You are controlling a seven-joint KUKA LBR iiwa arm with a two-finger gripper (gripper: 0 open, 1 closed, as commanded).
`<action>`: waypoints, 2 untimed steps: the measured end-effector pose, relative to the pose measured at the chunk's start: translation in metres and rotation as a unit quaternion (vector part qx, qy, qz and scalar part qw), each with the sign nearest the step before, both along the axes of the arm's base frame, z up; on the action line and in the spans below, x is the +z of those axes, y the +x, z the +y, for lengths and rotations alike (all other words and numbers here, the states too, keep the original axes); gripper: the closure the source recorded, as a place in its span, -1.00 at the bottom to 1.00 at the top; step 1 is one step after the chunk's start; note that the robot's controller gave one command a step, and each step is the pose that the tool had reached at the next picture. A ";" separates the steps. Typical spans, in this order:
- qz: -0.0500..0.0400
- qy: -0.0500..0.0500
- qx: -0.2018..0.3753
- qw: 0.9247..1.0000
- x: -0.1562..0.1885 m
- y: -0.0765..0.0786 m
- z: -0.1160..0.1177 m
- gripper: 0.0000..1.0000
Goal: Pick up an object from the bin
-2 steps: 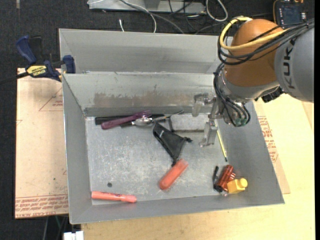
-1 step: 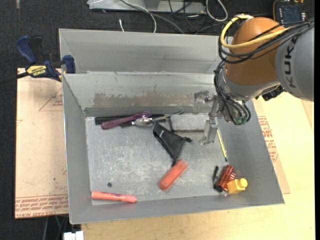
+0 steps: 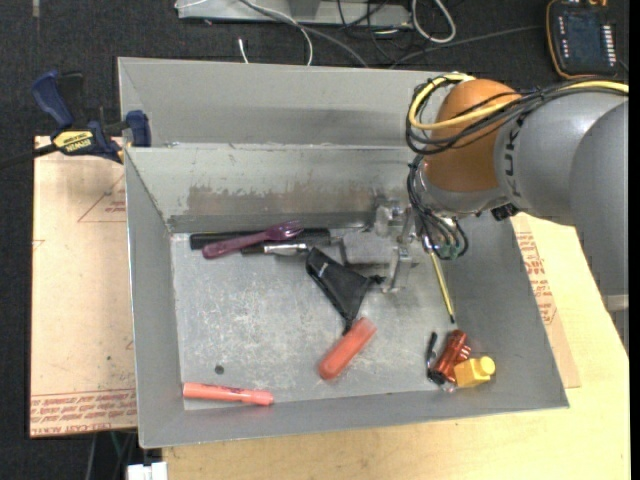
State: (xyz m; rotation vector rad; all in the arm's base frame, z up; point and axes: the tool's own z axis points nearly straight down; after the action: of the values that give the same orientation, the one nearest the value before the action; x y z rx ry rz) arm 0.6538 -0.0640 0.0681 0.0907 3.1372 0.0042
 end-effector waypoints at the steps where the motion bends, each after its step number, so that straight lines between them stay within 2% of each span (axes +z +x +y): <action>1: -0.009 -0.001 -0.050 0.999 0.004 -0.006 0.018 -1.00; 2: -0.007 0.000 -0.062 0.998 0.004 -0.015 0.040 -1.00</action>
Offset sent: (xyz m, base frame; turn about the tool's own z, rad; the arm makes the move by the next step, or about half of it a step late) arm -0.0177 0.0402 0.0019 0.1258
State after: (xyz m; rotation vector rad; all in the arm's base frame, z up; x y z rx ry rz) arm 0.6385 -0.0237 0.0724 0.2840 3.1124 0.0048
